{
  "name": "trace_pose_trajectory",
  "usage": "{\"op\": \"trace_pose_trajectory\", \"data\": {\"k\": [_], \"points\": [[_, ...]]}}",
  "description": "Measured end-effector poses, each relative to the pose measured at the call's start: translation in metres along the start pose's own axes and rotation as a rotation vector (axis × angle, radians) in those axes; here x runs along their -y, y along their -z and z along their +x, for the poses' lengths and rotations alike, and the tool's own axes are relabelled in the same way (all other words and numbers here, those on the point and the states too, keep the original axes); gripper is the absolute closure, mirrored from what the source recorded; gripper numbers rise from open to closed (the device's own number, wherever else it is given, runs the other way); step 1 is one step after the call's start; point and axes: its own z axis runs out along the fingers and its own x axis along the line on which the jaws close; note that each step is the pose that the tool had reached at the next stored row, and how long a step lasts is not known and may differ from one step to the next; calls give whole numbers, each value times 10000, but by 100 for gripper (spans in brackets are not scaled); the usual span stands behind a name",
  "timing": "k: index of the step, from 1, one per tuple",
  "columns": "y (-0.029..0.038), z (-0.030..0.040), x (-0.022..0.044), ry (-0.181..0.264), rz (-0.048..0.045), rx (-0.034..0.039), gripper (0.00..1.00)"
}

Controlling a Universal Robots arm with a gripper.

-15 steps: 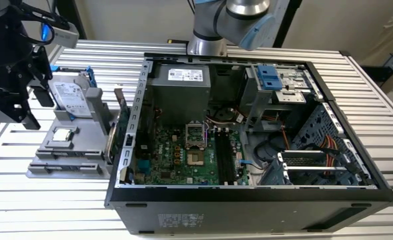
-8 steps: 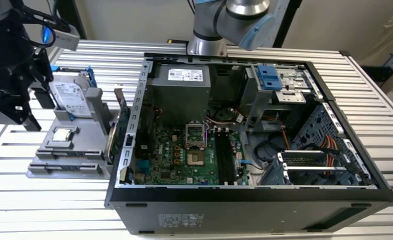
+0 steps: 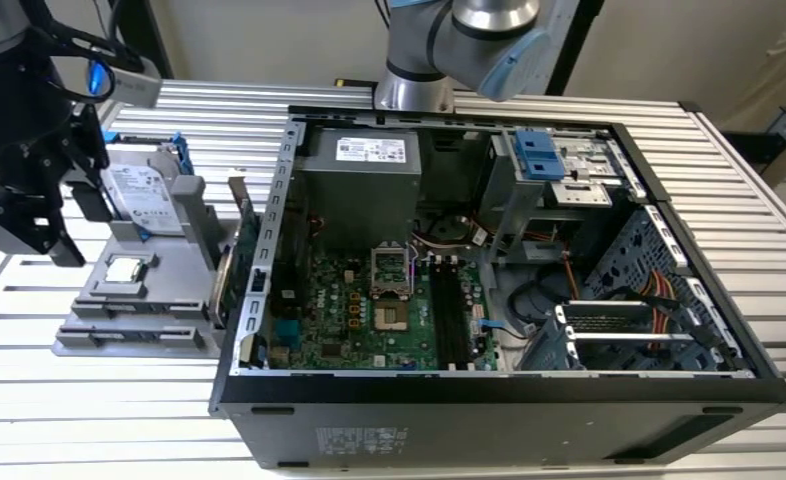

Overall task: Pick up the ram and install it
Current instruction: 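Pick up the ram and move it above insertion slot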

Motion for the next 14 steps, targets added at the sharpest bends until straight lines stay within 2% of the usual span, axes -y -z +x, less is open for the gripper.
{"op": "trace_pose_trajectory", "data": {"k": [14], "points": [[-92, -4, -7, -29, 2, -60, 0]]}}
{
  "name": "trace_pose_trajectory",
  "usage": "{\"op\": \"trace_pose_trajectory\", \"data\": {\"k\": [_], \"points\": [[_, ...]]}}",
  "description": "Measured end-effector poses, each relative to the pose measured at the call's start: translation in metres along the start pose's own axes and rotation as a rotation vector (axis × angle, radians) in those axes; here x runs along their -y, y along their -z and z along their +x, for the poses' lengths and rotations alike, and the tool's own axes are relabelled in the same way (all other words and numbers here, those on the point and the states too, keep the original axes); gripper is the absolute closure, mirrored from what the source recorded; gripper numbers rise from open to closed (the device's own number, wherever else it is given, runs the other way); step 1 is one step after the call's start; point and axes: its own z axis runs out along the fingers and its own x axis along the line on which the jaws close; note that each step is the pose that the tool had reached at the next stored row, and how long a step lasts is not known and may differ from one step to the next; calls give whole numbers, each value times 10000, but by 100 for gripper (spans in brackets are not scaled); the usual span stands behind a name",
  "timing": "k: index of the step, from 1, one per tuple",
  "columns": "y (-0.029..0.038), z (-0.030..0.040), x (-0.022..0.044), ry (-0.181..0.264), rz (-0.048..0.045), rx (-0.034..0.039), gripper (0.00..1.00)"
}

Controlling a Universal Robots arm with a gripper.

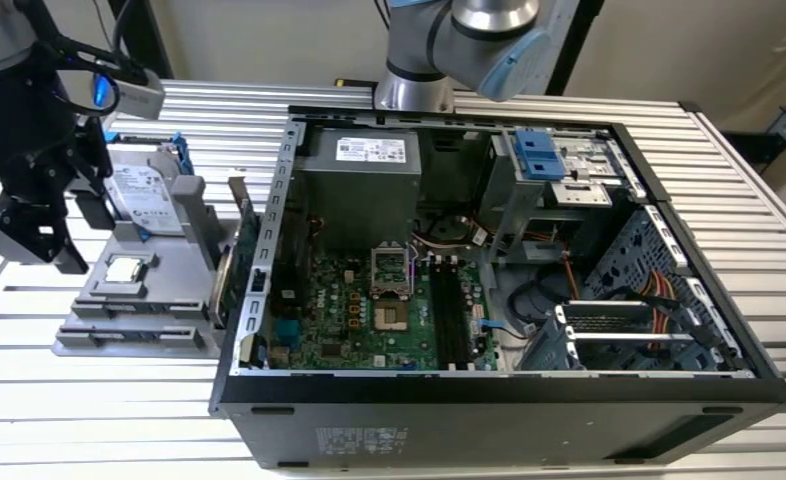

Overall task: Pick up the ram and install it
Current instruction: 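Pick up the ram and move it above insertion slot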

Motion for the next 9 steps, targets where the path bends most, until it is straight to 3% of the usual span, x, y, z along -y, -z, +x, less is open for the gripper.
{"op": "trace_pose_trajectory", "data": {"k": [9], "points": [[-52, -2, -9, -2, 6, -27, 0]]}}
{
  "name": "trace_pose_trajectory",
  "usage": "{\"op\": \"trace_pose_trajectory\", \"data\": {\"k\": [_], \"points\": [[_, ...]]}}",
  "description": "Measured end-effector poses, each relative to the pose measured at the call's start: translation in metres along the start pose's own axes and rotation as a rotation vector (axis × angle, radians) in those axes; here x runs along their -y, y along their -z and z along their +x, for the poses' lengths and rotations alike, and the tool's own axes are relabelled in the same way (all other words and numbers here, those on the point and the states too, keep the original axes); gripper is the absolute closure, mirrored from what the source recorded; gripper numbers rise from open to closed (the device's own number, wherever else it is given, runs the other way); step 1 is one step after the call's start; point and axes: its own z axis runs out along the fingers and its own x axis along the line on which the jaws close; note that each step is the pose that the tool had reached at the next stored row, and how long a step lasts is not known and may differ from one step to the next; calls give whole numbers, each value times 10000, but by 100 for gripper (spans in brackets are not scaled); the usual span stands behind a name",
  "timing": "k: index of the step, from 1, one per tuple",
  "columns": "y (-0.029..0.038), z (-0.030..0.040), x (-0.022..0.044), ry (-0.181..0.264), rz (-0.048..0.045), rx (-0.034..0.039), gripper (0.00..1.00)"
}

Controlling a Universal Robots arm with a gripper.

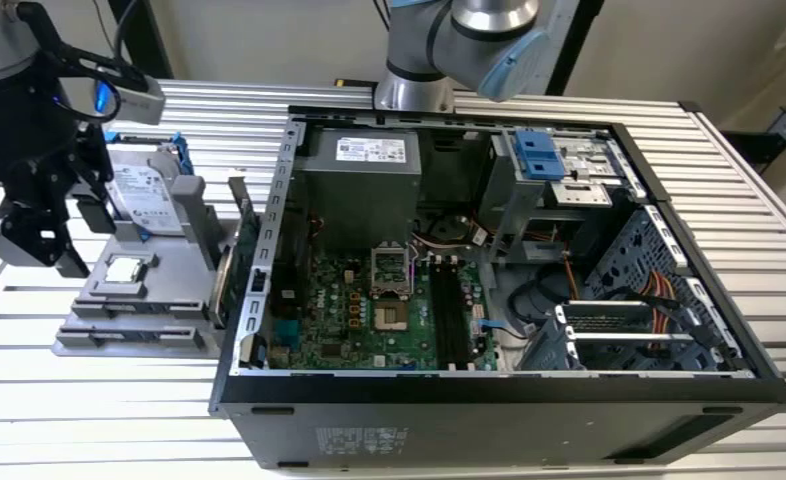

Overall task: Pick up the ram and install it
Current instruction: 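Pick up the ram and move it above insertion slot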

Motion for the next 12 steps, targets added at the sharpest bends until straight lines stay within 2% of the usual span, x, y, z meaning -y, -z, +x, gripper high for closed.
{"op": "trace_pose_trajectory", "data": {"k": [12], "points": [[-61, -3, 0, -1, 0, -15, 0]]}}
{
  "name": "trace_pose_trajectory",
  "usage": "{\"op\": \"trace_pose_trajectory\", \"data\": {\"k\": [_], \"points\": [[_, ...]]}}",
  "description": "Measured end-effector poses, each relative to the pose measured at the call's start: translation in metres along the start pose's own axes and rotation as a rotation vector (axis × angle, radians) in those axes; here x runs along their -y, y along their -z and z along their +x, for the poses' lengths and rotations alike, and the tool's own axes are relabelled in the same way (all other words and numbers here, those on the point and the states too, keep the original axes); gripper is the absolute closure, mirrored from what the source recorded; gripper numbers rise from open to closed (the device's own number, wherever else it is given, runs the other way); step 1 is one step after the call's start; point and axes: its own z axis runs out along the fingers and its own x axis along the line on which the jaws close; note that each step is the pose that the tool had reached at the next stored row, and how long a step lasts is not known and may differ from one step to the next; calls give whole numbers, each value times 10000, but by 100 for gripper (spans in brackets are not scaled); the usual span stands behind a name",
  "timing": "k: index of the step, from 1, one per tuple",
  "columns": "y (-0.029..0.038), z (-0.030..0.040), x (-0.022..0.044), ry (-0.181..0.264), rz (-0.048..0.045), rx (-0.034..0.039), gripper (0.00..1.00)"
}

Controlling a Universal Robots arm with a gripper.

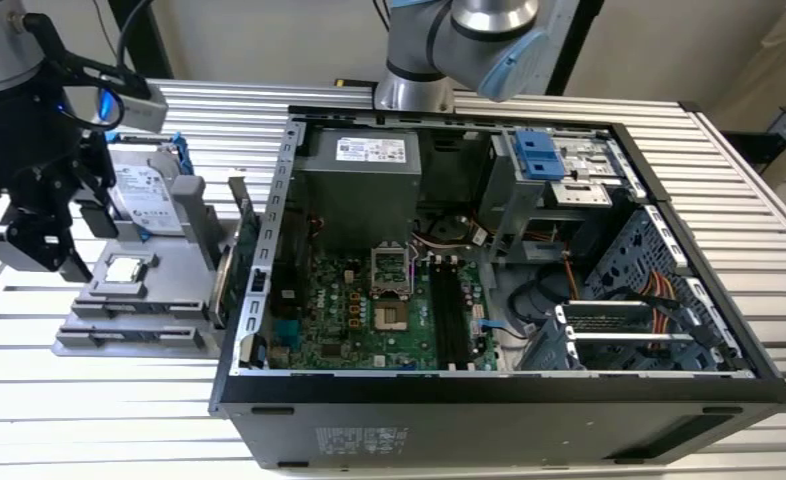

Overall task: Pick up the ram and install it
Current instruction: 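Pick up the ram and move it above insertion slot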

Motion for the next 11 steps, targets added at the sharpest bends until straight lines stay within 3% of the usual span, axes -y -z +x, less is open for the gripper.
{"op": "trace_pose_trajectory", "data": {"k": [11], "points": [[-56, -3, -4, 1, 1, -9, 0]]}}
